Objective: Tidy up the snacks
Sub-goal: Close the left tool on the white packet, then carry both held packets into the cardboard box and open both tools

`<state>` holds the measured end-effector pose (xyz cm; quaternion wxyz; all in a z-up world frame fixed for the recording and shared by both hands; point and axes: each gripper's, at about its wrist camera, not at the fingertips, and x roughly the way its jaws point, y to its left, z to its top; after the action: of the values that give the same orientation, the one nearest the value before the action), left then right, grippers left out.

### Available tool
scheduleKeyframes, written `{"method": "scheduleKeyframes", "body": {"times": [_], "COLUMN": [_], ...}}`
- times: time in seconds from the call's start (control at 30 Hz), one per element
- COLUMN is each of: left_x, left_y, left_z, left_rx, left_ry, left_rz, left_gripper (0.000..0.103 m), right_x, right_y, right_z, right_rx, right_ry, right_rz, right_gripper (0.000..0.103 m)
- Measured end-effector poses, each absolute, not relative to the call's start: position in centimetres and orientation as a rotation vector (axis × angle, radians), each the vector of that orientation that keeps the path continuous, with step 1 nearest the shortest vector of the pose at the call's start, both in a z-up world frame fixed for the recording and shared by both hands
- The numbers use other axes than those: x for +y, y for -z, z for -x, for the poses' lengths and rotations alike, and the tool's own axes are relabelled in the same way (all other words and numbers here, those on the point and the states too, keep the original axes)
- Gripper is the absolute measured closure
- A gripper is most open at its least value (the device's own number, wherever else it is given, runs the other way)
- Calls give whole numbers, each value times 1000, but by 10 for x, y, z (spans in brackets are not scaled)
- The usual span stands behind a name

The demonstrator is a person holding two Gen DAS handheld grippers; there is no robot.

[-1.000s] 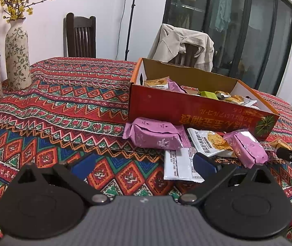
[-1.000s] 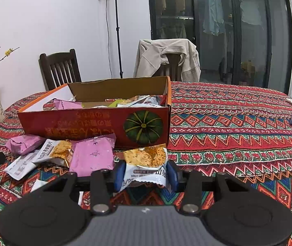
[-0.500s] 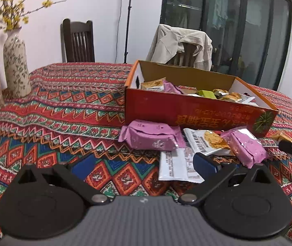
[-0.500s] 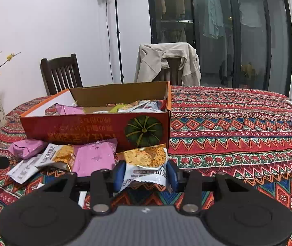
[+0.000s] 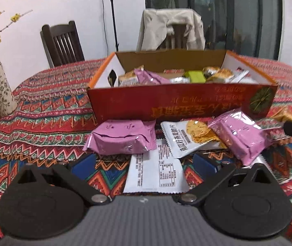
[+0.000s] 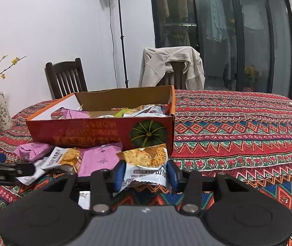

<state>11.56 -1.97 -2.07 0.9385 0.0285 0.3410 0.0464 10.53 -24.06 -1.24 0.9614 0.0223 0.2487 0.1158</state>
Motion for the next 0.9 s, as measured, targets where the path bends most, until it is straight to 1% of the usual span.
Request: {"method": "scheduleKeyframes", "body": {"times": [0.07,0.13,0.17,0.2,0.23,0.27,0.3,0.43,0.7,0.9], "left_x": [-20,-20,-18,-16,-15,-15,-14,-12,-10,-13], "left_y": [26,31,31,30,28,27,27,26,1,-25], "left_z": [-123,-127,-126,-125,-123,-121,-119,-104,-73,-69], "left_rx": [728,754,751,754,756,754,751,730,645,564], "left_ry": [-96,-92,-82,-65,-45,-50,-53,-21,37,68], "left_rz": [-56,-53,-39,-26,-12,-7,-4,3,23,23], "left_gripper": [7,22,25,37,51,52,56,61,61,61], "right_x": [-242,-243,-243,-243,-243,-243,-243,-242,-242,-241], "right_y": [12,12,12,12,12,12,12,12,10,-3], "right_z": [-105,-104,-104,-104,-104,-104,-104,-104,-102,-97], "right_rx": [503,504,504,504,504,504,505,504,493,458], "right_ry": [-237,-239,-240,-240,-241,-241,-242,-241,-250,-270], "right_rz": [-48,-49,-50,-50,-50,-50,-50,-51,-50,-42], "right_gripper": [60,60,60,60,60,60,60,60,60,60]}}
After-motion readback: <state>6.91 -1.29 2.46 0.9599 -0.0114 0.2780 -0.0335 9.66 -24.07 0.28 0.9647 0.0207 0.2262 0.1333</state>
